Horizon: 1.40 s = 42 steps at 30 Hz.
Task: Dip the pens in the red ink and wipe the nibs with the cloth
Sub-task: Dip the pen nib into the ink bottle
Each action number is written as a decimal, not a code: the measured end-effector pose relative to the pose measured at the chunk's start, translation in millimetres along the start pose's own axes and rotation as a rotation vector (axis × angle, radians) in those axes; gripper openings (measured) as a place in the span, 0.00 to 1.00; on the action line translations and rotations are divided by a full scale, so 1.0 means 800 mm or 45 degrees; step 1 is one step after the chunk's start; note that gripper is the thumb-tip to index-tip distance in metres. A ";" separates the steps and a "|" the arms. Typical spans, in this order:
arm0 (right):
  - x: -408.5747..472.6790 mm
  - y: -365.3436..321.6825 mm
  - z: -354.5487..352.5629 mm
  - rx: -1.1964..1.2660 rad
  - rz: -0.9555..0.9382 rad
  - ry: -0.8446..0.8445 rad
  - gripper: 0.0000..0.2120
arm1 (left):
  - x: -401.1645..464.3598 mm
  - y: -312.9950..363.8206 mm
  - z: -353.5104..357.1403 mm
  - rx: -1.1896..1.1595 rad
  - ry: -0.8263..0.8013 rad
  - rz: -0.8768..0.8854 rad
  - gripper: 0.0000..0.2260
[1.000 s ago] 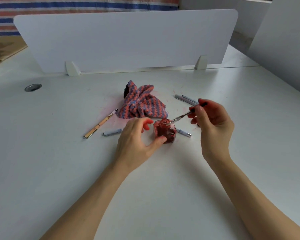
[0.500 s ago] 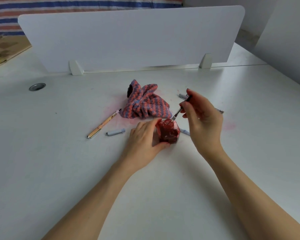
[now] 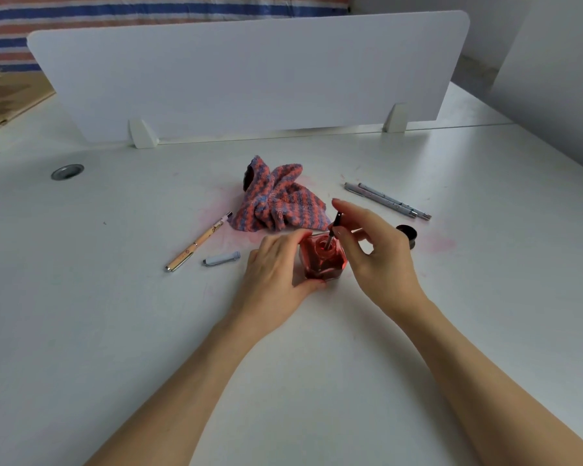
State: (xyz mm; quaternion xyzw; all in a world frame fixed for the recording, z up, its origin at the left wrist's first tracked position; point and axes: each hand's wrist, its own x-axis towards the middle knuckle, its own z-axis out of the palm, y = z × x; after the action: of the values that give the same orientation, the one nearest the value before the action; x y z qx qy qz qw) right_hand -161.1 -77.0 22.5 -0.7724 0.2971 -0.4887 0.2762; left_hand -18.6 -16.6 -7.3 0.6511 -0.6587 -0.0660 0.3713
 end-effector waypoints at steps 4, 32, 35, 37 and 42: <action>-0.001 -0.003 0.001 0.039 0.076 -0.018 0.15 | -0.001 0.000 0.000 0.002 0.002 0.002 0.31; 0.004 -0.006 0.002 -0.157 0.004 -0.013 0.12 | -0.001 0.002 -0.002 -0.003 -0.012 -0.001 0.31; 0.005 -0.004 0.002 -0.158 0.001 0.009 0.11 | -0.001 0.002 -0.002 0.001 -0.012 0.002 0.32; 0.005 -0.002 0.003 -0.163 -0.007 0.033 0.11 | -0.001 0.001 -0.002 0.007 -0.009 0.001 0.31; 0.006 0.000 0.003 -0.176 -0.027 0.076 0.10 | 0.000 0.001 -0.001 0.007 -0.008 0.002 0.31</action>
State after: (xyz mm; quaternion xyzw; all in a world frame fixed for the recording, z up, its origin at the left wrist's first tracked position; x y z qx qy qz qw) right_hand -157.0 -80.0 24.2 -0.7779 0.3300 -0.4927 0.2078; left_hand -18.7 -15.7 -6.0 0.6514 -0.6605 -0.0661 0.3675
